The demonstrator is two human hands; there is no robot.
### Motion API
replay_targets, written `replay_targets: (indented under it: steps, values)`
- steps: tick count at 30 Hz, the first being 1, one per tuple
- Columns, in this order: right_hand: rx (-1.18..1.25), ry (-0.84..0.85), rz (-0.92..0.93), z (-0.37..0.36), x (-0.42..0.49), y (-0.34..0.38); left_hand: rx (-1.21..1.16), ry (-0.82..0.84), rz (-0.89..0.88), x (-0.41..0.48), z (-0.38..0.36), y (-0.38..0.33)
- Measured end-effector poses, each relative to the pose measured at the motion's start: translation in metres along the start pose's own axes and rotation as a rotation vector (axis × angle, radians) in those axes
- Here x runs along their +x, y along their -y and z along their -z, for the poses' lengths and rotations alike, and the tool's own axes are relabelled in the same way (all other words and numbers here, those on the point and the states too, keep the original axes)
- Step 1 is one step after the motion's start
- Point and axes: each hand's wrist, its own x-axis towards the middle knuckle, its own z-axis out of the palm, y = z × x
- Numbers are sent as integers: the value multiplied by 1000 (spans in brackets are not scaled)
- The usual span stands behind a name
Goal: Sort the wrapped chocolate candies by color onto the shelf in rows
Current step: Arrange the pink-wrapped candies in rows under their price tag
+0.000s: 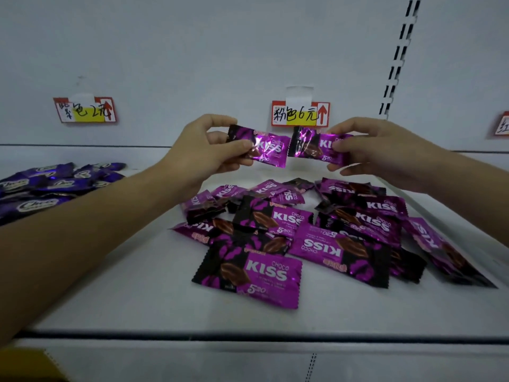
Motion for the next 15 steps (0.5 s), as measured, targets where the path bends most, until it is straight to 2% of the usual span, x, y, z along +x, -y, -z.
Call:
replay_targets:
  steps: [3, 6, 11, 13, 15]
  values:
    - [-6, -12, -8, 2, 2, -2, 39, 19, 24, 4, -2, 1]
    - [-73, -40, -16, 5, 14, -2, 110, 15, 142, 20, -4, 2]
    - [-357, 60, -125, 2, 47, -3, 612, 90, 216, 53, -5, 10]
    - [-396, 39, -147, -8, 57, -6, 742, 121, 199, 59, -3, 17]
    - [-448, 9, -137, -21, 63, -11, 902, 126, 104, 59, 0, 23]
